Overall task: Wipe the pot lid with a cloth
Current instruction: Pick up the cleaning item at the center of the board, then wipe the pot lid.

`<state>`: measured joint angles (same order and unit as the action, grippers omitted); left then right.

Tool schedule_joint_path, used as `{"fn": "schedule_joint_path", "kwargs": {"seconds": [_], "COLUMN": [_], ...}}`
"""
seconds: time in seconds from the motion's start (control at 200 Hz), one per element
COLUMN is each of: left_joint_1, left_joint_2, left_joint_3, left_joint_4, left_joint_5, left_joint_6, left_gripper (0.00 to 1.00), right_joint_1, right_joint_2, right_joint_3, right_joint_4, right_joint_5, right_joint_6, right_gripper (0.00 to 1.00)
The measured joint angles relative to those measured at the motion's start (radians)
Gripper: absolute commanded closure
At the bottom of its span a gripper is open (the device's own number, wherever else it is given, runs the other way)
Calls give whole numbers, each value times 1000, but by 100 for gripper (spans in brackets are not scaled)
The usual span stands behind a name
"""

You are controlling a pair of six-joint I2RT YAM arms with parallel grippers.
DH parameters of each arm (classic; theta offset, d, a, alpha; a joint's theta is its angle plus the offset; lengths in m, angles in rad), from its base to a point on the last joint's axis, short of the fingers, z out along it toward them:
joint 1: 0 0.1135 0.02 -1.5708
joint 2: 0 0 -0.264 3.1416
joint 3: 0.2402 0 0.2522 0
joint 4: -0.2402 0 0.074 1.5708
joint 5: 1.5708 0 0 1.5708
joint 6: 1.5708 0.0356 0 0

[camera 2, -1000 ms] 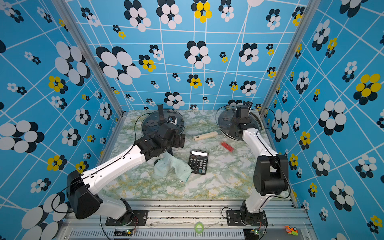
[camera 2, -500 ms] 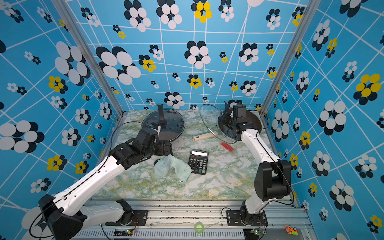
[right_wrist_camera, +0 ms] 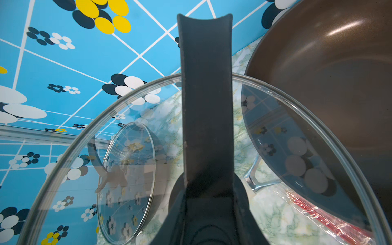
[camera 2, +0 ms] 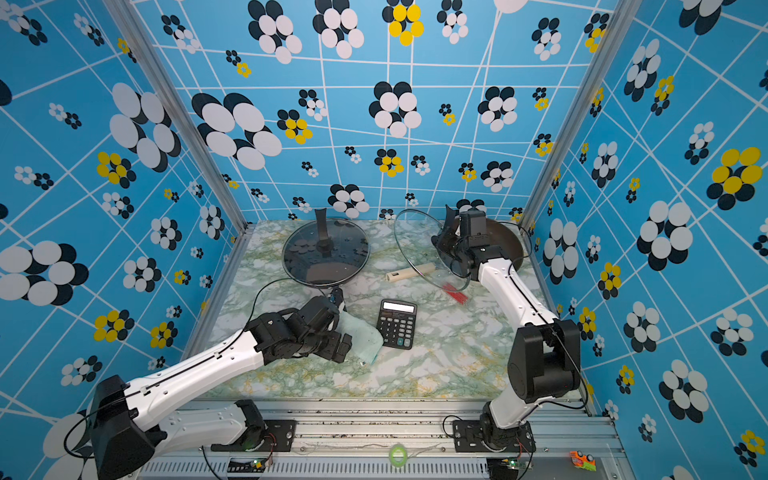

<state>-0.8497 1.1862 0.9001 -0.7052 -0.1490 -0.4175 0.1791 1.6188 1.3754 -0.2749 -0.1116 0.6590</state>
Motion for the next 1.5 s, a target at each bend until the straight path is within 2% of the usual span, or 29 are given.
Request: {"fn": "schedule_joint_path", "kwargs": {"seconds": [0.16, 0.305, 0.385, 0.5, 0.535, 0.65, 0.805, 0.92, 1.049, 1.144, 1.279, 1.424, 1.499], "left_joint_1": [0, 0, 0, 0, 0, -10, -37, -46, -45, -32, 81, 280, 342], "left_joint_2": [19, 91, 126, 149, 149, 140, 59, 3, 16, 39, 45, 39, 54], "left_joint_3": [-102, -146, -162, -164, -162, -125, -12, 145, 356, 472, 528, 443, 400], "left_joint_4": [193, 343, 397, 422, 417, 340, 156, -8, -181, -235, -151, 142, 274], "left_joint_5": [-69, -76, -77, -85, -85, -76, -44, 19, 89, 137, 222, 357, 397], "left_joint_6": [49, 84, 103, 103, 100, 95, 86, 90, 106, 124, 140, 88, 59], "left_gripper": [0, 14, 32, 64, 74, 100, 100, 100, 100, 100, 100, 100, 100], "right_joint_1": [4, 11, 13, 14, 14, 15, 15, 15, 15, 15, 11, 2, 0], "right_joint_2": [0, 0, 0, 0, 0, 0, 0, 0, 0, 10, 66, 97, 106], "right_joint_3": [2, 19, 34, 57, 62, 68, 68, 67, 68, 79, 143, 150, 150], "right_joint_4": [-29, -81, -109, -138, -142, -141, -142, -142, -140, -143, -125, -5, 76], "right_joint_5": [24, 55, 67, 84, 88, 103, 127, 142, 147, 128, 36, -114, -171], "right_joint_6": [-1, -12, -19, -24, -24, -23, -23, -23, -13, 2, 64, 210, 306], "right_gripper": [100, 100, 100, 100, 100, 100, 100, 100, 100, 100, 100, 100, 100]}}
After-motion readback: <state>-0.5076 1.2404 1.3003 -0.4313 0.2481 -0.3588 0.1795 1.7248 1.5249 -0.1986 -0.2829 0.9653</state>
